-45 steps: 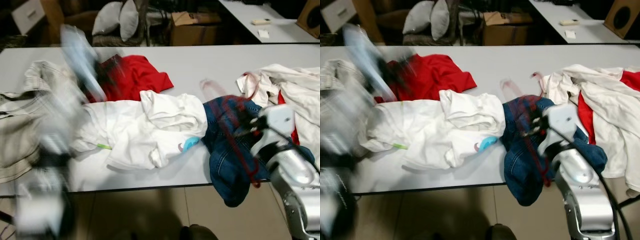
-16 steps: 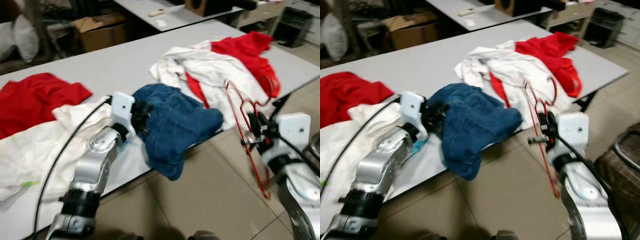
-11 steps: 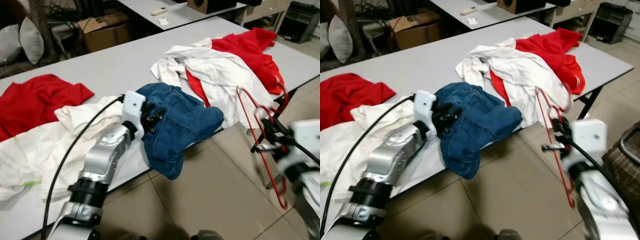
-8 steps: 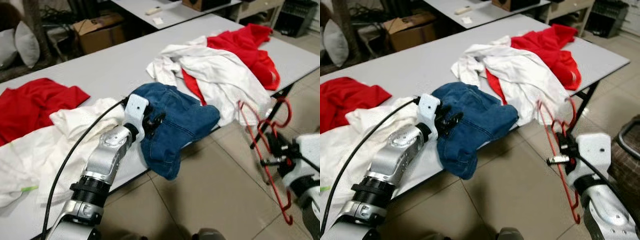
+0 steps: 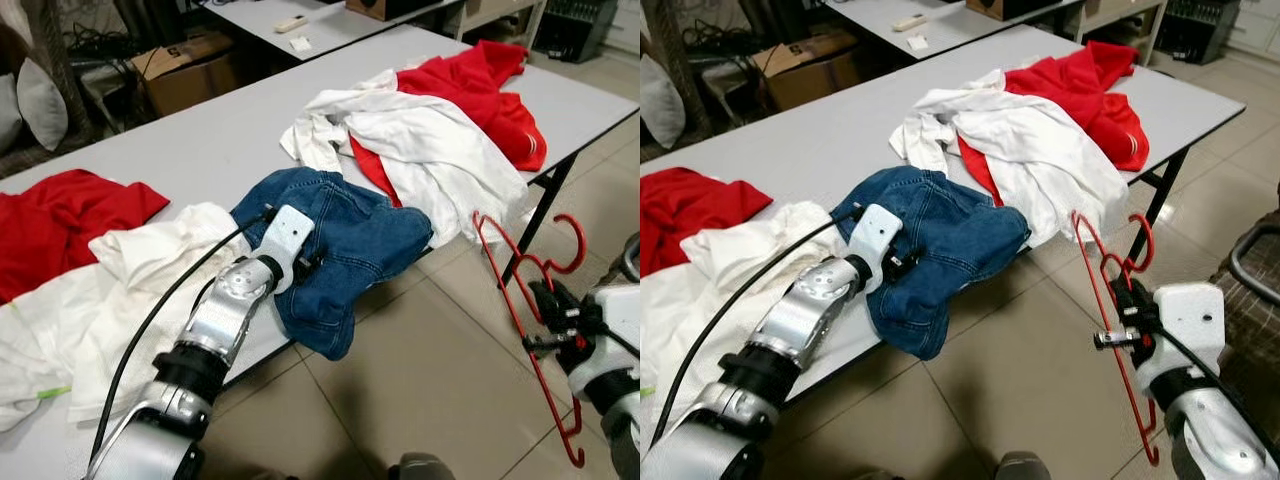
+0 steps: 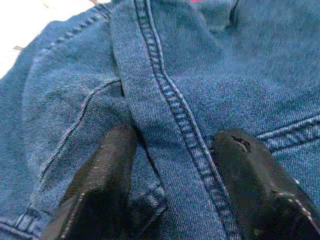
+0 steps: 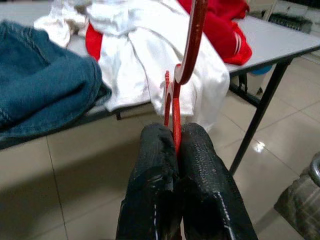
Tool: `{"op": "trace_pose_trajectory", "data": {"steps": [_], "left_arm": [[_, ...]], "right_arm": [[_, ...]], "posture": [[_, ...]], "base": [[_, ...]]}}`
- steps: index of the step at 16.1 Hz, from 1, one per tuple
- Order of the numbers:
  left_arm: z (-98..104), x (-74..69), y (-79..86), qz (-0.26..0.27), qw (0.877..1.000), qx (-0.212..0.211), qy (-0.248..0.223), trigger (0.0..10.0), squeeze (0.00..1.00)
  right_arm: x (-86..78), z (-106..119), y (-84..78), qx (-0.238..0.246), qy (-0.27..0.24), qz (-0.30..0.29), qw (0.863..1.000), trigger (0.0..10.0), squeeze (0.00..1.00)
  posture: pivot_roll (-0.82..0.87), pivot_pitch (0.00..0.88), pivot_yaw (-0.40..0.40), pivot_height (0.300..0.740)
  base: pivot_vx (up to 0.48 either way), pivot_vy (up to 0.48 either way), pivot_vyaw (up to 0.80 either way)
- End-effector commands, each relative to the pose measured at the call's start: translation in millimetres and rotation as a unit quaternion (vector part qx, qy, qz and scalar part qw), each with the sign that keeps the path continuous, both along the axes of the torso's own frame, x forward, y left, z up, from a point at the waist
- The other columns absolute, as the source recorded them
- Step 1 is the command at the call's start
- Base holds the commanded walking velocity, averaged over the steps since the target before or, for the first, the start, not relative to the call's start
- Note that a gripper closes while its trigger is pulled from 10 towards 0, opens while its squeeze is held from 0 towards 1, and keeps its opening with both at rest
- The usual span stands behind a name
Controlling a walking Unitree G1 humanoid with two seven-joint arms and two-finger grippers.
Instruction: Hang hanger
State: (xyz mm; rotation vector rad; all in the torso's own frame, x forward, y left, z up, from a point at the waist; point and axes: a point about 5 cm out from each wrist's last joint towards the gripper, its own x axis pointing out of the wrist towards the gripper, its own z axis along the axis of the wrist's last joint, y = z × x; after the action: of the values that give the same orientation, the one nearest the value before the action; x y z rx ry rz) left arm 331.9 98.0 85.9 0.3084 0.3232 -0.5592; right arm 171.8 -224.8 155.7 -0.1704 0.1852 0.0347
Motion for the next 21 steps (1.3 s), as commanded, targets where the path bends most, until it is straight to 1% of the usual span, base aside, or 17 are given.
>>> {"op": "trace_pose_trajectory", "data": {"steps": [1, 2, 3, 5, 6, 8, 9, 10, 14, 16, 18, 19, 20, 21], "left_arm": [[-3.0, 1.3, 2.7, 0.004, 1.000, 0.014, 0.008, 2.7, 0.00], [-3.4, 1.9, 3.1, 0.001, 1.000, 0.017, 0.009, 0.0, 0.00], [-4.1, 2.6, 4.6, 0.003, 1.000, 0.021, 0.009, 0.0, 0.00], [-3.5, 3.9, 7.5, 0.009, 1.000, 0.014, 0.007, 0.0, 0.00], [-4.3, 3.9, 9.3, 0.017, 1.000, 0.001, 0.011, 0.0, 0.00], [-4.9, 3.2, 11.6, 0.025, 1.000, -0.012, 0.013, 0.0, 0.00], [-4.8, 1.9, 12.6, 0.031, 0.999, -0.030, 0.011, 0.0, 0.00], [-3.4, 1.2, 12.7, 0.031, 0.999, -0.041, 0.005, 0.0, 0.00], [-0.6, 0.8, 15.1, 0.039, 0.997, -0.067, 0.000, 0.0, 0.00], [-1.0, 0.7, 16.7, 0.039, 0.997, -0.072, 0.004, 0.0, 0.00], [-0.2, 1.0, 16.8, 0.040, 0.996, -0.079, 0.004, 0.0, 0.00], [5.6, 4.9, 16.8, 0.053, 0.993, -0.104, -0.009, 0.0, 0.00], [7.6, 6.1, 16.4, 0.056, 0.992, -0.114, -0.013, 0.0, 0.00], [14.1, 9.4, 15.0, 0.058, 0.987, -0.146, -0.025, 0.0, 0.00]], "right_arm": [[0.8, 7.6, 2.3, -0.002, -0.016, 0.008, 1.000, 10.0, 0.00], [2.4, 7.8, 3.2, -0.002, -0.018, 0.010, 1.000, 10.0, 0.00], [4.8, 7.7, 4.3, -0.002, -0.020, 0.014, 1.000, 10.0, 0.00], [8.6, 7.5, 6.2, 0.000, -0.024, 0.020, 1.000, 10.0, 0.00], [11.4, 7.4, 7.5, 0.001, -0.025, 0.026, 0.999, 10.0, 0.00], [13.4, 8.5, 9.4, 0.002, -0.028, 0.030, 0.999, 10.0, 0.00], [15.2, 8.8, 11.9, 0.003, -0.030, 0.037, 0.999, 10.0, 0.00], [16.1, 8.4, 14.4, 0.001, -0.029, 0.045, 0.999, 10.0, 0.00], [19.4, 7.7, 18.9, -0.009, -0.027, 0.056, 0.998, 10.0, 0.00], [21.5, 8.3, 19.9, -0.010, -0.033, 0.053, 0.998, 10.0, 0.00], [22.3, 9.4, 17.5, -0.013, -0.043, 0.037, 0.998, 10.0, 0.00], [23.7, 11.2, 13.5, -0.017, -0.054, 0.016, 0.998, 10.0, 0.00], [23.8, 11.5, 12.1, -0.017, -0.057, 0.010, 0.998, 10.0, 0.00], [23.6, 11.9, 9.2, -0.016, -0.060, -0.002, 0.998, 10.0, 0.00]], "posture": [[-0.35, 0.000, 0.134, 0.740], [-0.34, 0.000, 0.133, 0.740], [-0.33, 0.000, 0.128, 0.740], [-0.32, 0.000, 0.118, 0.740], [-0.32, 0.000, 0.118, 0.740], [-0.31, 0.000, 0.109, 0.740], [-0.31, 0.000, 0.109, 0.740], [-0.29, 0.000, 0.091, 0.740], [-0.29, 0.000, 0.085, 0.740], [-0.28, 0.000, 0.089, 0.740], [-0.28, 0.000, 0.094, 0.740], [-0.29, 0.000, 0.100, 0.740], [-0.29, 0.000, 0.100, 0.740], [-0.29, 0.000, 0.104, 0.740]], "base": [[0.000, 0.000, 0.00], [0.000, 0.000, 0.00], [0.000, 0.000, 0.00], [0.000, 0.000, 0.00], [0.000, 0.000, 0.00], [0.000, 0.000, 0.00], [0.000, 0.000, 0.00], [0.000, 0.000, 0.00], [0.000, 0.000, 0.00], [0.000, 0.000, 0.00], [0.000, 0.000, 0.00], [0.000, 0.000, 0.00], [0.000, 0.000, 0.00], [0.000, 0.000, 0.00]]}}
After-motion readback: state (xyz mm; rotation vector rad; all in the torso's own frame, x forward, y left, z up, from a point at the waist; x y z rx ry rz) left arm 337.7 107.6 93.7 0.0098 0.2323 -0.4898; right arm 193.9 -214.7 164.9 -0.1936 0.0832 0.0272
